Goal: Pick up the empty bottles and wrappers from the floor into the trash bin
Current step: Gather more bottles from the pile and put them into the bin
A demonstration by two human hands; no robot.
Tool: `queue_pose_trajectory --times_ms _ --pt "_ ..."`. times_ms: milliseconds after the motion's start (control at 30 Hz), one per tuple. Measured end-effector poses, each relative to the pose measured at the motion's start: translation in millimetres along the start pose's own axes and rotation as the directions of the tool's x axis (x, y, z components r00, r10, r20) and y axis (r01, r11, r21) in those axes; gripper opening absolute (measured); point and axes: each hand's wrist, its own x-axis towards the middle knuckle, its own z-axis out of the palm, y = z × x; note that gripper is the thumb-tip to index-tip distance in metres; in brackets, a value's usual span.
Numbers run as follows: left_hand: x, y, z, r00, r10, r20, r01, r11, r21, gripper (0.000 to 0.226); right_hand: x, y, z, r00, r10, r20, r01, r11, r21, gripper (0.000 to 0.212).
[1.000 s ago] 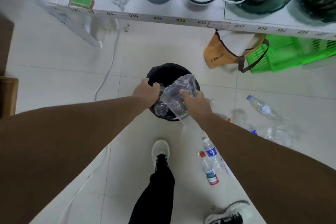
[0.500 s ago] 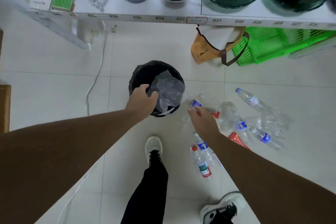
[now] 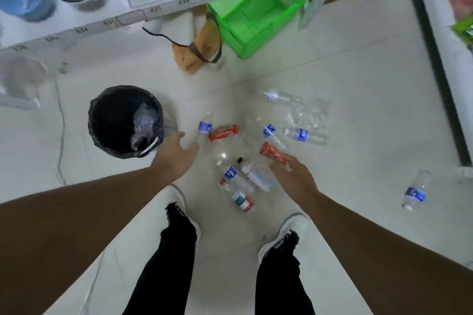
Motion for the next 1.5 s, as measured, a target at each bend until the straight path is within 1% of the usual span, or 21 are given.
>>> queue_pose_trajectory --times_ms 33,67,167,200,267,367,500,600,667,800,900,933,967,1067,1100,1167,1233,1367,1433,1500 --pt "-11 12 16 1.0 0.005 0.014 -0.005 1.0 0.004 0.076 -2 16 -19 1.0 0.011 -0.021 -0.01 1.0 0.014 0.04" --pt "-21 24 33 0.999 0.02 0.028 -0.02 1.0 0.011 0.078 -4 31 -37 0.999 0.017 -0.036 -0.016 0.999 0.03 0.043" --pt "-49 63 77 0.995 0.058 0.084 -0.061 0.998 0.027 0.077 -13 70 -86 0.998 0.016 -0.063 -0.012 0.999 0.052 0.07" --pt "-59 76 91 0.992 0.075 0.1 -0.079 0.996 0.035 0.078 -17 84 -102 0.997 0.025 -0.069 -0.021 0.998 0.059 0.075" --pt "-77 97 117 0.987 0.101 0.125 -0.107 0.993 0.047 0.083 -24 110 -127 0.996 0.033 -0.079 -0.029 0.998 0.052 0.076" --pt "-113 127 154 0.985 0.087 0.149 -0.095 0.994 0.045 0.091 -45 138 -161 0.996 0.056 -0.063 -0.051 0.996 0.079 0.076" --pt "-152 160 194 0.975 0.111 0.192 -0.124 0.991 0.056 0.075 -73 161 -203 0.997 0.019 -0.07 -0.012 0.995 0.099 0.077" --pt "-181 172 215 0.973 0.13 0.19 -0.14 0.989 0.04 0.07 -94 183 -224 0.996 0.033 -0.088 -0.023 0.993 0.114 0.079" --pt "-200 171 220 0.968 0.121 0.218 -0.134 0.99 0.045 0.069 -109 199 -227 0.994 0.053 -0.098 -0.041 0.991 0.125 0.08" --pt "-218 152 200 0.961 0.104 0.255 -0.126 0.989 0.074 0.074 -133 221 -213 0.99 0.098 -0.098 -0.085 0.989 0.122 0.084" --pt "-221 134 169 0.965 0.057 0.255 -0.083 0.992 0.094 0.089 -142 221 -198 0.992 0.093 -0.081 -0.084 0.99 0.113 0.085" --pt "-221 129 159 0.968 0.049 0.247 -0.075 0.993 0.094 0.09 -143 216 -196 0.994 0.083 -0.077 -0.074 0.992 0.107 0.085" --pt "-222 126 148 0.97 0.049 0.239 -0.073 0.993 0.095 0.088 -144 210 -195 0.995 0.07 -0.071 -0.063 0.994 0.093 0.085" --pt "-217 120 125 0.974 0.077 0.213 -0.099 0.991 0.094 0.067 -144 185 -195 0.998 0.029 -0.061 -0.025 0.997 0.076 0.086" --pt "-214 120 120 0.977 0.075 0.202 -0.096 0.991 0.094 0.067 -143 175 -196 0.998 0.011 -0.059 -0.007 0.997 0.076 0.085" --pt "-208 124 114 0.983 0.053 0.177 -0.067 0.995 0.076 0.072 -139 156 -200 0.999 -0.025 -0.043 0.027 0.998 0.052 0.085" --pt "-207 130 114 0.986 0.027 0.163 -0.033 0.999 0.033 0.073 -130 136 -208 0.999 -0.052 -0.016 0.052 0.999 0.004 0.084" --pt "-200 142 130 0.991 -0.016 0.129 0.025 0.997 -0.068 0.057 -91 105 -224 0.993 -0.107 0.055 0.112 0.989 -0.098 0.082" --pt "-191 145 143 0.991 -0.083 0.109 0.096 0.988 -0.12 0.057 -66 97 -231 0.987 -0.128 0.1 0.144 0.976 -0.163 0.082" --pt "-185 145 164 0.973 -0.214 0.083 0.228 0.946 -0.23 0.053 -39 93 -240 0.979 -0.136 0.15 0.169 0.956 -0.24 0.081"
